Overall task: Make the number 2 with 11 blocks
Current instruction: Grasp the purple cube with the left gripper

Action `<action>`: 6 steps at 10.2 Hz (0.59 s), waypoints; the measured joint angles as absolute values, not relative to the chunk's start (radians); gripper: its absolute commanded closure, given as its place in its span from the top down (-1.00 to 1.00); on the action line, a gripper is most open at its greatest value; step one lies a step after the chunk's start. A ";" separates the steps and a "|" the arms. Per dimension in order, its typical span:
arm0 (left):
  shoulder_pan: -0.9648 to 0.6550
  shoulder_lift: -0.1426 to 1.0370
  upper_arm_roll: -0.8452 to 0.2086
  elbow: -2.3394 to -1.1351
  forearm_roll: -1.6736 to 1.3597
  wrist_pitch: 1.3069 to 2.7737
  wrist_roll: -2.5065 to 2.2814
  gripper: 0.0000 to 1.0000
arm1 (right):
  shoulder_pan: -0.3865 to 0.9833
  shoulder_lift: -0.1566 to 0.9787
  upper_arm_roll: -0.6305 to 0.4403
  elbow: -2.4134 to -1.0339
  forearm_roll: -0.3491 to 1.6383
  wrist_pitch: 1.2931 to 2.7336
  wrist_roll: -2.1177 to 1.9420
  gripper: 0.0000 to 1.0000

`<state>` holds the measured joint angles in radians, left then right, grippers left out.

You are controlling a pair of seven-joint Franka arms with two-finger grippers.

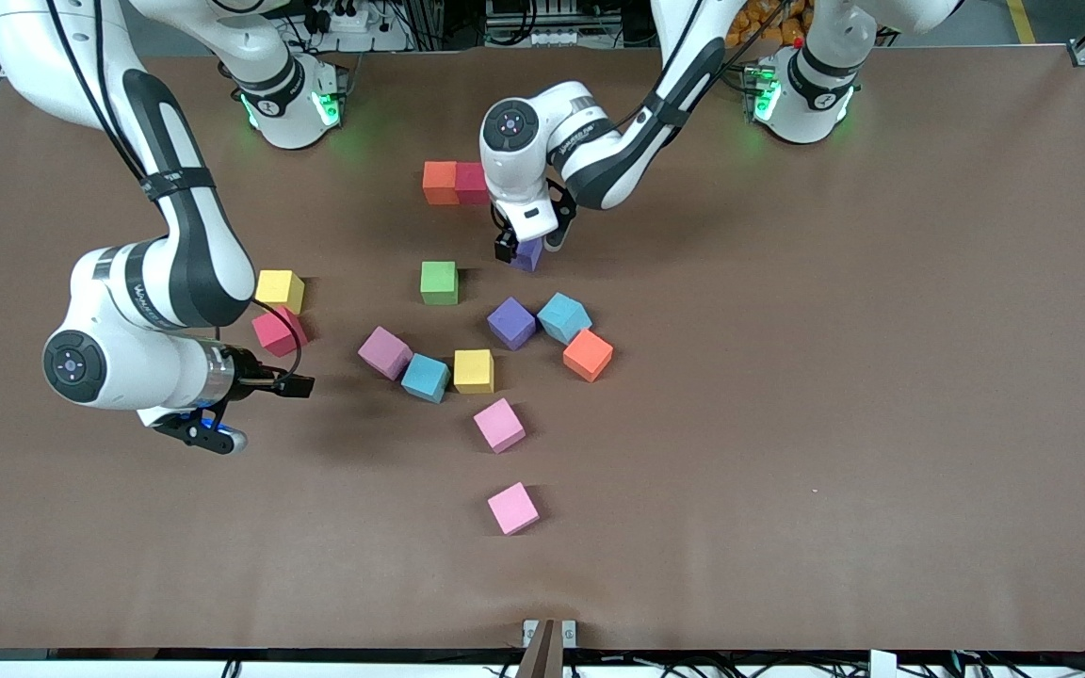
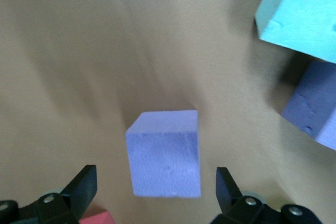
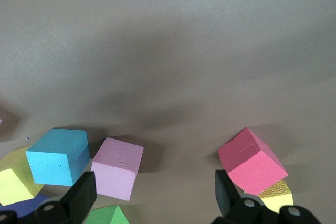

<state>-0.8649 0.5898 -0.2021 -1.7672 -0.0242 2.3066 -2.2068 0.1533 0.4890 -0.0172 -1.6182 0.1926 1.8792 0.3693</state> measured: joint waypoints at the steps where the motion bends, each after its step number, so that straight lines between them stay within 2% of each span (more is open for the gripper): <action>1: -0.865 0.602 -0.202 -1.774 -0.024 2.325 -2.206 1.00 | 0.154 0.489 -0.017 -1.618 0.193 1.879 0.370 1.00; 2: -0.865 0.612 -0.202 -1.778 -0.024 2.343 -2.206 1.00 | 0.155 0.489 -0.017 -1.618 0.193 1.879 0.370 1.00; 3: -0.865 0.621 -0.202 -1.781 -0.024 2.358 -2.206 0.63 | 0.155 0.489 -0.017 -1.618 0.193 1.879 0.370 1.00; 4: -0.865 0.628 -0.202 -1.782 -0.024 2.365 -2.209 -0.01 | 0.156 0.489 -0.017 -1.618 0.193 1.879 0.371 1.00; 5: -0.865 0.635 -0.202 -1.782 -0.024 2.369 -2.218 -0.55 | 0.156 0.489 -0.017 -1.618 0.193 1.879 0.371 1.00; 6: -0.865 0.638 -0.202 -1.782 -0.024 2.371 -2.230 -0.71 | 0.156 0.489 -0.017 -1.618 0.193 1.879 0.371 1.00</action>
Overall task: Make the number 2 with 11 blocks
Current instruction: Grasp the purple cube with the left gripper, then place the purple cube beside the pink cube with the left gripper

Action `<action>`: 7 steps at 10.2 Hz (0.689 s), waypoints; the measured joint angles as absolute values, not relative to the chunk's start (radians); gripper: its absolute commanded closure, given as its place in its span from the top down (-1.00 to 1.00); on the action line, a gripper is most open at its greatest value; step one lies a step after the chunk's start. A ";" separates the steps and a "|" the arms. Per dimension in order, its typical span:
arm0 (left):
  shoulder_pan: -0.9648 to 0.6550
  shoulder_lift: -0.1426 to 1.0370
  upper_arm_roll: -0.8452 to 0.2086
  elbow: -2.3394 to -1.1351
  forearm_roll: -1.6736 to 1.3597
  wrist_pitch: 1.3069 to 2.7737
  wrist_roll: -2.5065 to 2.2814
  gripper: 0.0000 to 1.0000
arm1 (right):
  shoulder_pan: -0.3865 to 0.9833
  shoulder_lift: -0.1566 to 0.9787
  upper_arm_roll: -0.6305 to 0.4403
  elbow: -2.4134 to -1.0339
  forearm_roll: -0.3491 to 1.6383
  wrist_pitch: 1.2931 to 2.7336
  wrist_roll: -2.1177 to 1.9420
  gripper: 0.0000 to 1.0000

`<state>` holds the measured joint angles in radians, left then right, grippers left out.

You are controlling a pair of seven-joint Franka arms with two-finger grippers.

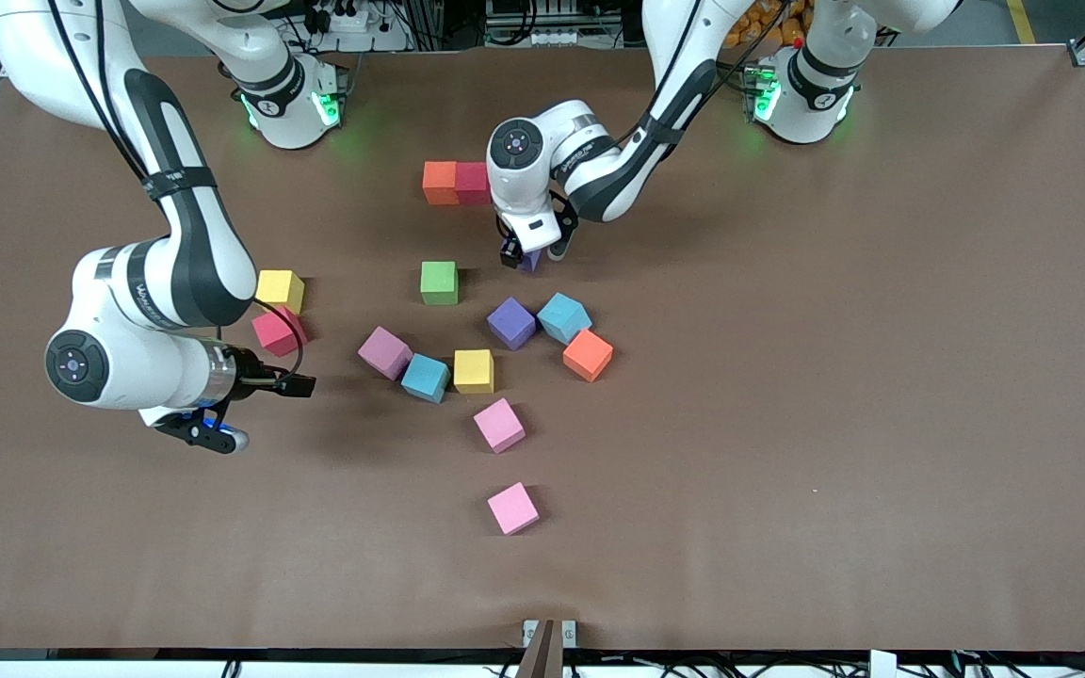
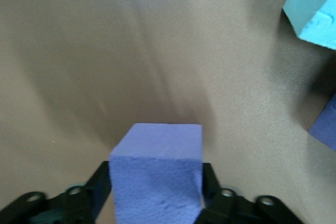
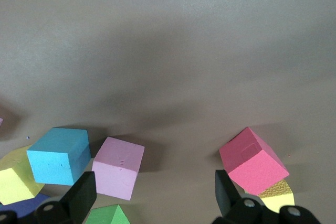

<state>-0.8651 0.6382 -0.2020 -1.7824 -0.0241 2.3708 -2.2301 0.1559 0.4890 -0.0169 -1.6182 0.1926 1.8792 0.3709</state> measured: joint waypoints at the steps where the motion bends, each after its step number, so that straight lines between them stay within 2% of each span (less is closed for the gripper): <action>1: -0.865 0.637 -0.202 -1.782 -0.024 2.372 -2.254 -0.73 | 0.156 0.489 -0.017 -1.618 0.193 1.879 0.371 1.00; 3: -0.866 0.631 -0.211 -1.791 -0.024 2.372 -2.365 -0.76 | 0.156 0.489 -0.017 -1.618 0.193 1.879 0.371 1.00; 5: -0.876 0.609 -0.262 -1.836 -0.024 2.371 -2.497 -0.79 | 0.156 0.489 -0.017 -1.618 0.193 1.880 0.371 1.00; 7: -0.890 0.590 -0.317 -1.875 -0.024 2.375 -2.677 -0.96 | 0.156 0.489 -0.017 -1.619 0.193 1.880 0.372 1.00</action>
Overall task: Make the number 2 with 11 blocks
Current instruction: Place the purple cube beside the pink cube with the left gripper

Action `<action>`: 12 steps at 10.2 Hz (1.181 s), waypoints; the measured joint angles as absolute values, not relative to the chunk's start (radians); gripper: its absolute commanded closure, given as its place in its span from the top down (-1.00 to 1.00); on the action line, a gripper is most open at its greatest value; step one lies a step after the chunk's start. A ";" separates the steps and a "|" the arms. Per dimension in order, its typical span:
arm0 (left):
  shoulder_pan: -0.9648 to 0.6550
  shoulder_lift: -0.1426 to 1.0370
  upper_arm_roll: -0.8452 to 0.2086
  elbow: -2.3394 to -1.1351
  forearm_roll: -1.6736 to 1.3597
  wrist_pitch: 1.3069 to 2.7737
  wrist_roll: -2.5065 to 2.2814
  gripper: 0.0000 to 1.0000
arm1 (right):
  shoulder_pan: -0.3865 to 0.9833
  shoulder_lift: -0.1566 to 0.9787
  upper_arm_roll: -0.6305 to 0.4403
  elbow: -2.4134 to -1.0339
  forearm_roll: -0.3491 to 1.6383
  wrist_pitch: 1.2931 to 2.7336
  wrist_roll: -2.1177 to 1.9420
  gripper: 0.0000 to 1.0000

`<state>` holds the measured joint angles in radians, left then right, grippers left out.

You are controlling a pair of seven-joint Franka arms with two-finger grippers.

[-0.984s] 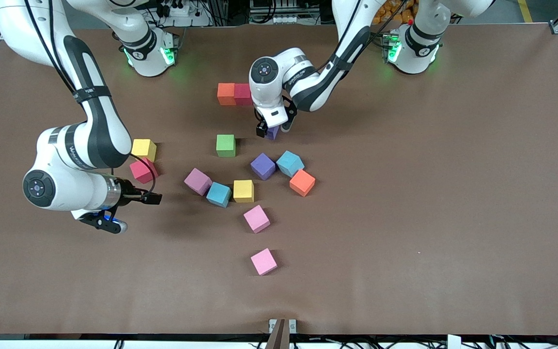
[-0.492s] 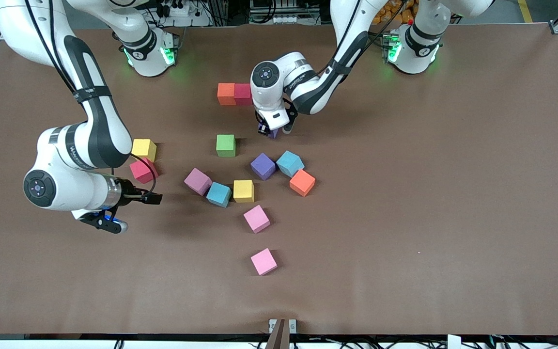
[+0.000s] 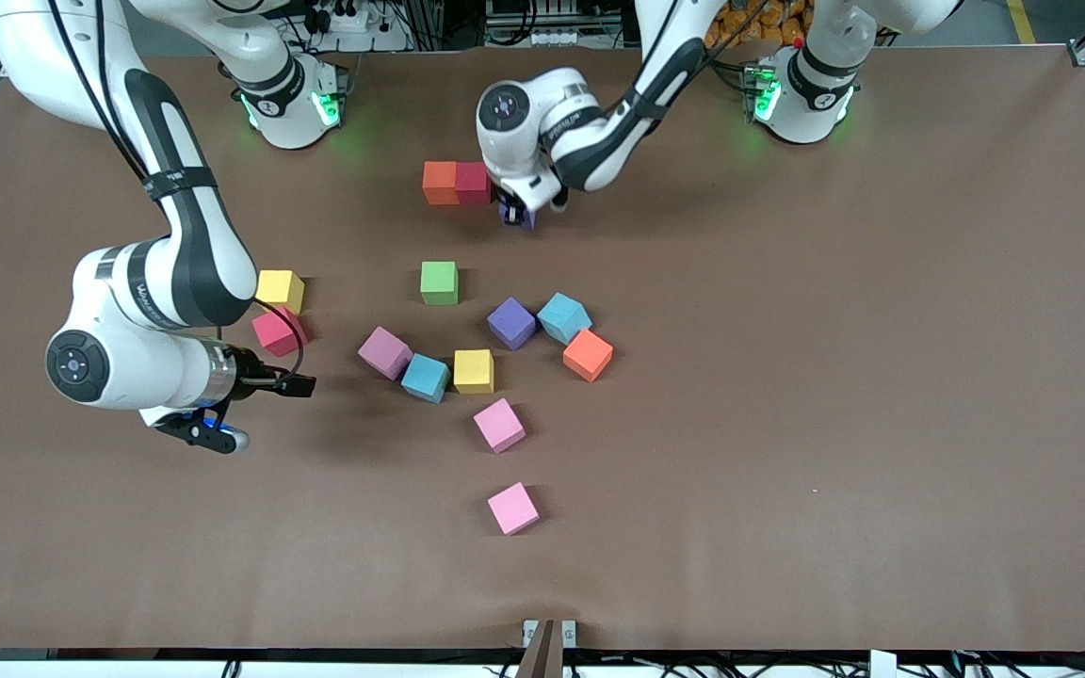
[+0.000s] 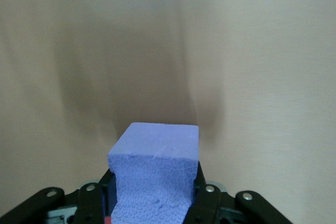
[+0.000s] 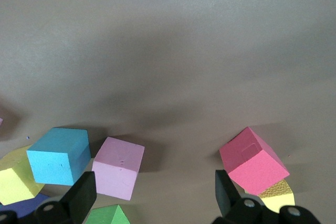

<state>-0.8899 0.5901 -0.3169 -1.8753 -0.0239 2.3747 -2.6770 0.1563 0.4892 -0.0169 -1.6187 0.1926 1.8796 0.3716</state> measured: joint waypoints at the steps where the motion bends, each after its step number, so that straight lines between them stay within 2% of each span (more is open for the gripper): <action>1: -0.892 0.582 -0.341 -1.891 -0.024 2.388 -2.734 -1.00 | 0.156 0.489 -0.017 -1.619 0.193 1.880 0.372 1.00; 6: -0.888 0.551 -0.364 -1.965 -0.024 2.498 -2.745 -1.00 | 0.157 0.489 -0.017 -1.619 0.193 1.880 0.372 1.00; 12: -0.899 0.552 -0.369 -1.968 -0.027 2.513 -2.747 -1.00 | 0.199 0.496 -0.015 -1.619 0.193 1.924 0.372 1.00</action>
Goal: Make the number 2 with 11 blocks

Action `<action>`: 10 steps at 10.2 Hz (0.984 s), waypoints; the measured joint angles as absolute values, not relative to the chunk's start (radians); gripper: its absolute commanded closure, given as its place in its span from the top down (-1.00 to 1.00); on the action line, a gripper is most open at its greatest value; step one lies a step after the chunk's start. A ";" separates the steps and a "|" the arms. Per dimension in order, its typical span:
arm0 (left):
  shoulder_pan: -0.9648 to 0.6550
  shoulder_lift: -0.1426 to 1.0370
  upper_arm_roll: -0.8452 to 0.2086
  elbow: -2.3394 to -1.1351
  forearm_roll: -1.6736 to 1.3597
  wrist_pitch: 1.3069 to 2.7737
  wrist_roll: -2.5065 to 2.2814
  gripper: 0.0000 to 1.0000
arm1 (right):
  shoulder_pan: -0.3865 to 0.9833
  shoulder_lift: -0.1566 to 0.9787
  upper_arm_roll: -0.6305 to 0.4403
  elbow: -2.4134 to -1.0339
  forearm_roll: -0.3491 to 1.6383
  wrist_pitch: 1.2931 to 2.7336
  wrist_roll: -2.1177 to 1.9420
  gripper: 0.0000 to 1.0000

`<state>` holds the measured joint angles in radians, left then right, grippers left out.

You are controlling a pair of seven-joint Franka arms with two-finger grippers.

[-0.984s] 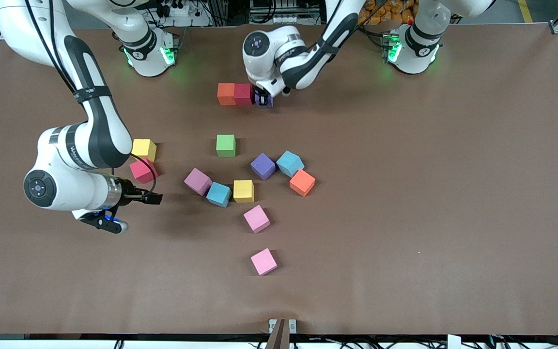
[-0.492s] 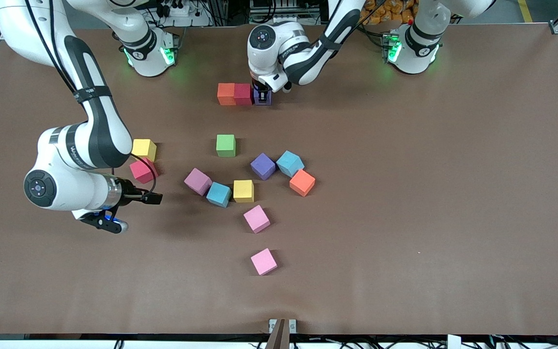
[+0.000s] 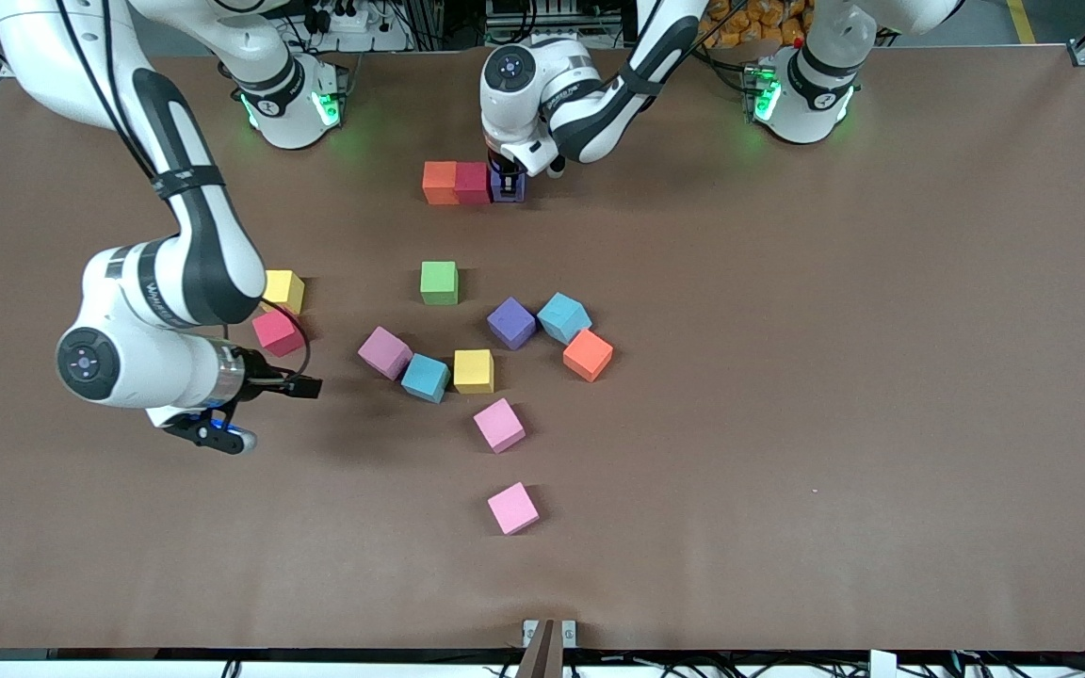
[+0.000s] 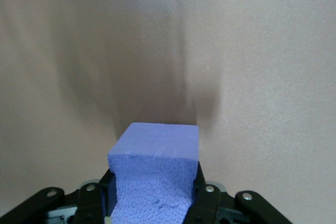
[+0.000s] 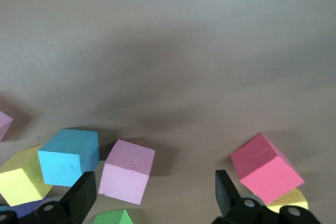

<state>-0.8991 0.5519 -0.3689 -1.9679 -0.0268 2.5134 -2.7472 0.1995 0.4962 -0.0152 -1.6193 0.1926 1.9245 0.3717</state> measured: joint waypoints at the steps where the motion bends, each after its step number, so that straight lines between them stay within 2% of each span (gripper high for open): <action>1: -0.900 0.552 -0.369 -1.968 -0.027 2.514 -2.747 -1.00 | 0.229 0.502 -0.014 -1.619 0.193 1.936 0.371 1.00; 6: -0.899 0.554 -0.369 -1.969 -0.028 2.526 -2.747 -1.00 | 0.318 0.494 -0.014 -1.644 0.192 1.931 0.321 1.00; 8: -0.899 0.555 -0.369 -1.969 -0.028 2.531 -2.747 -1.00 | 0.336 0.461 -0.013 -1.703 0.192 1.945 0.310 1.00; 10: -0.899 0.557 -0.368 -1.968 -0.028 2.534 -2.747 -1.00 | 0.355 0.426 -0.013 -1.823 0.189 2.058 0.303 1.00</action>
